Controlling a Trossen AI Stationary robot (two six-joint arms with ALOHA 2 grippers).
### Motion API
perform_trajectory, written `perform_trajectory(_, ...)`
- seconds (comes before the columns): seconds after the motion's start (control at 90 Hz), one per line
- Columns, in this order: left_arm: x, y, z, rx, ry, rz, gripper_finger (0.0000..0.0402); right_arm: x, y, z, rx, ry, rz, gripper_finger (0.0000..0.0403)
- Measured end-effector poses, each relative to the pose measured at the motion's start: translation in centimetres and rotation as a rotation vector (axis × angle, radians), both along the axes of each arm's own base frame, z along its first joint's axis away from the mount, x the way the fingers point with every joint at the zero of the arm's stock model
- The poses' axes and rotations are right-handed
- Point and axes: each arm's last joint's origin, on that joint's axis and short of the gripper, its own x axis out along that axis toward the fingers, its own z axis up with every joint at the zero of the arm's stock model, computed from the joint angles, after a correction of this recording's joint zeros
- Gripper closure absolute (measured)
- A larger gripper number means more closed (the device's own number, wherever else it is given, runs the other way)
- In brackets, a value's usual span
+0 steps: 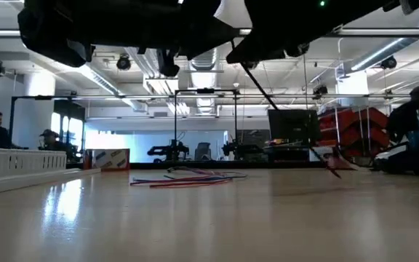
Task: Ziptie cables
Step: Wrap the black zip tie around the cables
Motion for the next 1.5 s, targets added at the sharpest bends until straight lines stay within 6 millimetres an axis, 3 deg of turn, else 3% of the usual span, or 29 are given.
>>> perform_trajectory(0.256,0.2,-0.5,-0.2,0.136,0.043,-0.163,0.0398,-2.1,-0.5,2.6,0.124,0.111,0.181,0.0283)
perform_trajectory(0.522,0.3,-1.0,-0.6,0.197,0.074,-0.36,0.0399,-3.5,-0.8,4.0,0.149,0.2,0.318,0.0259)
perform_trajectory(0.889,0.4,-1.2,-0.7,0.206,0.08,-0.445,0.0399,-2.9,-0.3,2.8,0.183,0.227,0.381,0.0302)
perform_trajectory(1.5,0.4,-1.3,-1.0,0.19,0.103,-0.46,0.0399,-2.8,-0.3,3.1,0.205,0.204,0.378,0.0392)
